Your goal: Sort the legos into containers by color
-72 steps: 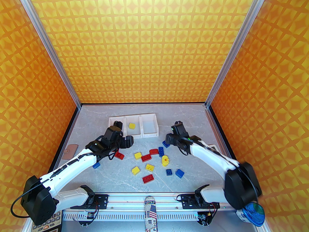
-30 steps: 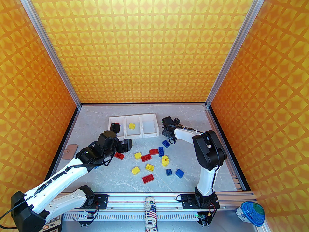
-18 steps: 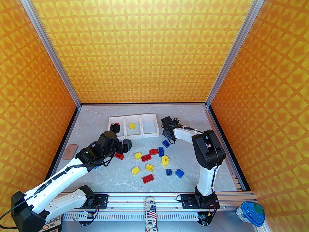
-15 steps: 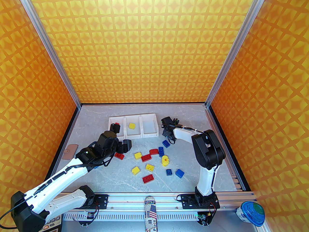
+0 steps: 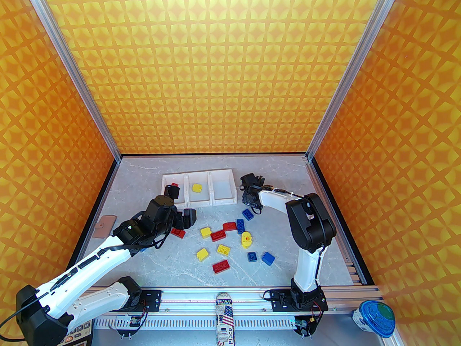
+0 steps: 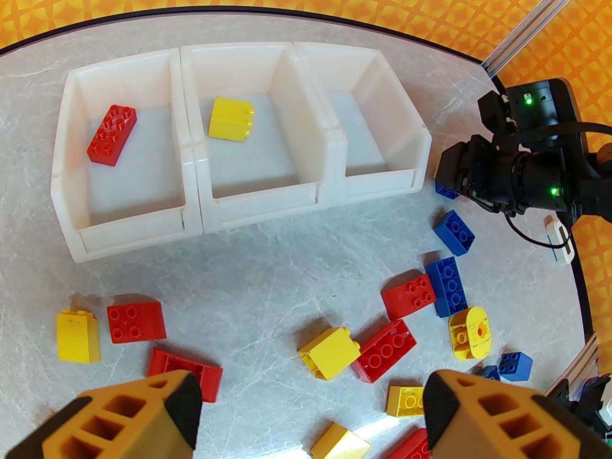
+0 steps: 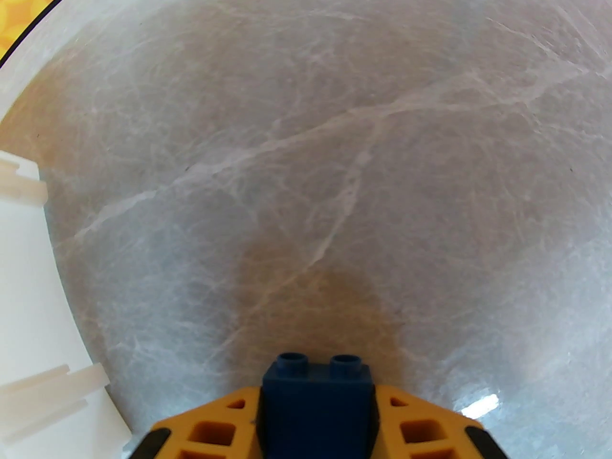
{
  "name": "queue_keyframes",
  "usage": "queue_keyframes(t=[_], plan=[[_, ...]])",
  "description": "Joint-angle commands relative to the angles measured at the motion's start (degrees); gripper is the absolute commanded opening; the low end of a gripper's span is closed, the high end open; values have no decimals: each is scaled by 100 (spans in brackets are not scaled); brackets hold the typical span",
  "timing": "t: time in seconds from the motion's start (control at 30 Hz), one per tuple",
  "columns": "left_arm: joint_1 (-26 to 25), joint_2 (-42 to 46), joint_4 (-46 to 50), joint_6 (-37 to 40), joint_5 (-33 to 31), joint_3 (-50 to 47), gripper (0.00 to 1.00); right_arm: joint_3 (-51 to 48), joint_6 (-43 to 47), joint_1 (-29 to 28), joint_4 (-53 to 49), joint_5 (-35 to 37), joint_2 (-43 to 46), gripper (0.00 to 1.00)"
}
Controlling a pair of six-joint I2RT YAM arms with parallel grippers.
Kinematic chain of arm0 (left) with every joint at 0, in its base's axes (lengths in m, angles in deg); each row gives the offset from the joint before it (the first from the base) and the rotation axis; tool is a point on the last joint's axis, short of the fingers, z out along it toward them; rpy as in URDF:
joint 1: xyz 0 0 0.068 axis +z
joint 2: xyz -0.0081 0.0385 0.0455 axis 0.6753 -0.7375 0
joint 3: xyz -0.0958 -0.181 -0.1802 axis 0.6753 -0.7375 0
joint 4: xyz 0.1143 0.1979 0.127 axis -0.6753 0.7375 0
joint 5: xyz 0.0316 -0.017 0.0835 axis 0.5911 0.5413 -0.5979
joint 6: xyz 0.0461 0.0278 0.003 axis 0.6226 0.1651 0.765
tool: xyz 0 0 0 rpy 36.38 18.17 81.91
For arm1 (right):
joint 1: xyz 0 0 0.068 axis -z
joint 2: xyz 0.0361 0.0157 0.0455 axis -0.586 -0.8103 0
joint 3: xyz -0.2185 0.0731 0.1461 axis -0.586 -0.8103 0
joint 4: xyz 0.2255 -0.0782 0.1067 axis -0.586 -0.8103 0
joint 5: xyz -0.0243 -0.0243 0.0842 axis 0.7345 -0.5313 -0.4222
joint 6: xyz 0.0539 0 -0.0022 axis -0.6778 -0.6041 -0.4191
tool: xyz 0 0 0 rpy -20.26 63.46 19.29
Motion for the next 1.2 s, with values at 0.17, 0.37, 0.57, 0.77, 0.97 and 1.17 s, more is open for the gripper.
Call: queue_keyframes(t=[0.17,0.37,0.57,0.77,0.97,1.17], plan=[[-192,110,181,-166,-264,-116,79,432,944,-98,-257,-484,177,22],[-298,97,271,-273,-452,-255,79,598,1415,-238,-553,-322,642,21],[-312,134,319,-335,-537,-296,79,728,1625,-425,-546,-341,1069,21],[-312,115,573,-432,-771,-207,79,1473,1946,-790,-644,-536,773,22],[-312,320,952,-620,-1089,-165,78,2107,2117,-830,-617,-840,142,25],[-312,512,1286,-876,-1350,-214,79,2953,2359,-829,-959,-1122,-555,50]])
